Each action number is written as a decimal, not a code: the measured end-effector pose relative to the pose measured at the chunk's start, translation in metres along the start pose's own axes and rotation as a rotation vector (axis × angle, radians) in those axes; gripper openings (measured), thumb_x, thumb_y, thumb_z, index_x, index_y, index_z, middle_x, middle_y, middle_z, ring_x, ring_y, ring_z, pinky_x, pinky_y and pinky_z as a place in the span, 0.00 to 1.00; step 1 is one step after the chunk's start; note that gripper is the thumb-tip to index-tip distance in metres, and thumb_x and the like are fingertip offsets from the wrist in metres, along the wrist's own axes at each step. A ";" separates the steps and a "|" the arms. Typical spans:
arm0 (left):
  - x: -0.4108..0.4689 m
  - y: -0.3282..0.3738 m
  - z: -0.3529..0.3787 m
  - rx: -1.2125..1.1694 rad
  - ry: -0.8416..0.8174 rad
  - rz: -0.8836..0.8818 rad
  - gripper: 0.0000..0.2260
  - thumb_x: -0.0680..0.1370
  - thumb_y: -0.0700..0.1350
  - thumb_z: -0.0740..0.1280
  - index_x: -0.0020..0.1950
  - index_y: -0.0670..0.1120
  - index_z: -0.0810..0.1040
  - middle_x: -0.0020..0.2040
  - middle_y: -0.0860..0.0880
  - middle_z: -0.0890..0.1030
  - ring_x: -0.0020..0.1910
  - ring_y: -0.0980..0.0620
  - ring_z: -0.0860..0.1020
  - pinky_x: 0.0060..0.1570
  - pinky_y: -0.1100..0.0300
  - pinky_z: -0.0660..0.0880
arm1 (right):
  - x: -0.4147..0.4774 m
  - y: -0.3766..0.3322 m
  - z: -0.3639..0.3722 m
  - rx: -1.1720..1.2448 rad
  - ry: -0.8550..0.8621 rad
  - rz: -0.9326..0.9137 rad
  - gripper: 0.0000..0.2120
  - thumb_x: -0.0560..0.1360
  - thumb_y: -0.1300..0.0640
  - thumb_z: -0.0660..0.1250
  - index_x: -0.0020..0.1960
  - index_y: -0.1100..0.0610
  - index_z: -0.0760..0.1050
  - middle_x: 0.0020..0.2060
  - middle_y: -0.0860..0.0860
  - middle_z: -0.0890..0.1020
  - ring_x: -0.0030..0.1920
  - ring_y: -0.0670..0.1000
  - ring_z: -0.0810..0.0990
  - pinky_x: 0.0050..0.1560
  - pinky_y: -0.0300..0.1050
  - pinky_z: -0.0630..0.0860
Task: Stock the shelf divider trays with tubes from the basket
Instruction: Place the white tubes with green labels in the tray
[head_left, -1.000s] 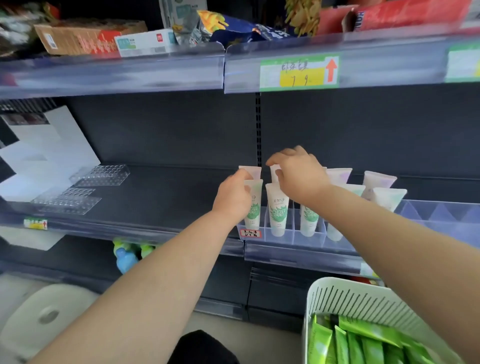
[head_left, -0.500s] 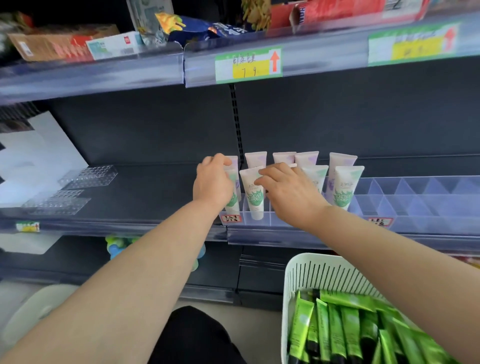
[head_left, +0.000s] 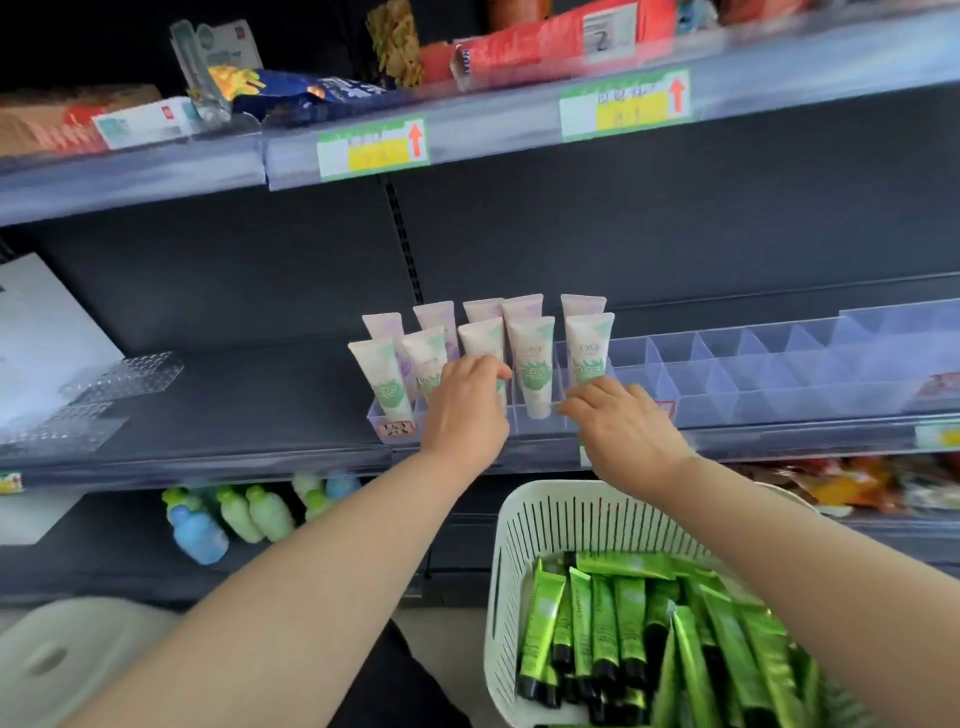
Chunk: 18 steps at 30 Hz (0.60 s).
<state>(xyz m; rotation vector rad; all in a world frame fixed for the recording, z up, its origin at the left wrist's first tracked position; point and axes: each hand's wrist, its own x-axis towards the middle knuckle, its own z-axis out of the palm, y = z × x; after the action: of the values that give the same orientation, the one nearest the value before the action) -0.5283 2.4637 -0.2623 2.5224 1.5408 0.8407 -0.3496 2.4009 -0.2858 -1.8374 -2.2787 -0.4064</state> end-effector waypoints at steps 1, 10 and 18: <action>-0.004 0.007 0.009 0.015 -0.020 0.015 0.16 0.76 0.33 0.63 0.61 0.48 0.74 0.61 0.51 0.74 0.62 0.50 0.69 0.57 0.56 0.69 | -0.004 0.010 0.002 -0.003 -0.004 0.012 0.23 0.71 0.64 0.63 0.65 0.51 0.71 0.61 0.49 0.75 0.62 0.54 0.70 0.55 0.49 0.69; 0.011 0.060 0.060 0.088 -0.001 0.038 0.19 0.74 0.32 0.65 0.61 0.48 0.75 0.59 0.52 0.76 0.60 0.50 0.70 0.57 0.57 0.69 | 0.008 0.077 0.003 -0.021 -0.002 -0.076 0.23 0.70 0.65 0.63 0.63 0.52 0.72 0.60 0.49 0.76 0.60 0.54 0.71 0.52 0.48 0.68; -0.008 0.072 0.077 0.121 0.042 -0.062 0.15 0.76 0.38 0.65 0.61 0.50 0.74 0.59 0.51 0.75 0.59 0.49 0.70 0.56 0.55 0.70 | -0.025 0.096 0.013 -0.070 -0.121 0.071 0.22 0.72 0.61 0.62 0.65 0.51 0.69 0.63 0.49 0.73 0.64 0.53 0.68 0.60 0.48 0.67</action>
<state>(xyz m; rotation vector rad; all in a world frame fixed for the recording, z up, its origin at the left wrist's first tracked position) -0.4359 2.4377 -0.3076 2.5382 1.7239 0.8219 -0.2501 2.4010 -0.2966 -2.0223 -2.2955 -0.3786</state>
